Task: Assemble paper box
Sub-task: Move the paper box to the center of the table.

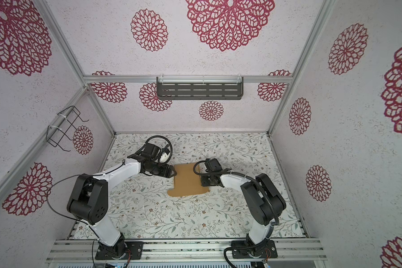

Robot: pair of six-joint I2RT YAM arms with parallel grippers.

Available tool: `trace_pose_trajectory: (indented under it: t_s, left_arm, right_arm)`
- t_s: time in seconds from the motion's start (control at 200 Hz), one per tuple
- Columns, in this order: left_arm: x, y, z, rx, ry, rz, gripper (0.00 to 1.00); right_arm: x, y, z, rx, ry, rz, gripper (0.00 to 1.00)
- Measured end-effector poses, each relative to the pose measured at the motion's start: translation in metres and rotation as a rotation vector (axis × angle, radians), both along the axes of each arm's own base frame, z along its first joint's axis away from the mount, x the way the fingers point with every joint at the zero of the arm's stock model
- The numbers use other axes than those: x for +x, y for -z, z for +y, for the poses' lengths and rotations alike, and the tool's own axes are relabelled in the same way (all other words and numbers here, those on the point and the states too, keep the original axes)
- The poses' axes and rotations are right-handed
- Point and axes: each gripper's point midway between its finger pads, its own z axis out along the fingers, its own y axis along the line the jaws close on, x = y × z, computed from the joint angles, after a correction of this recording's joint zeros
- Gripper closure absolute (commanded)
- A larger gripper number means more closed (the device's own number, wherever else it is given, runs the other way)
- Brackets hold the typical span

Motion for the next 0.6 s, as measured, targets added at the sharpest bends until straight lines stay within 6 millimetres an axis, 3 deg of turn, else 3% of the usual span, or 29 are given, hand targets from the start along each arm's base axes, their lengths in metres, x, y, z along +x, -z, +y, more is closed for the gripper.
trace_pose_trajectory:
  t_s: [0.18,0.325,0.6]
  left_arm:
    - [0.006,0.001,0.011,0.013,-0.017,-0.009,0.26]
    - [0.009,0.003,0.02,0.037,-0.026,-0.017,0.33]
    - [0.012,0.003,0.029,0.033,-0.052,-0.011,0.43]
  right_arm:
    - [-0.014,-0.001,0.02,0.01,-0.043,0.005,0.66]
    - [-0.019,-0.005,0.032,0.038,-0.058,-0.001,0.66]
    - [-0.031,-0.008,0.041,0.085,-0.087,-0.009,0.67]
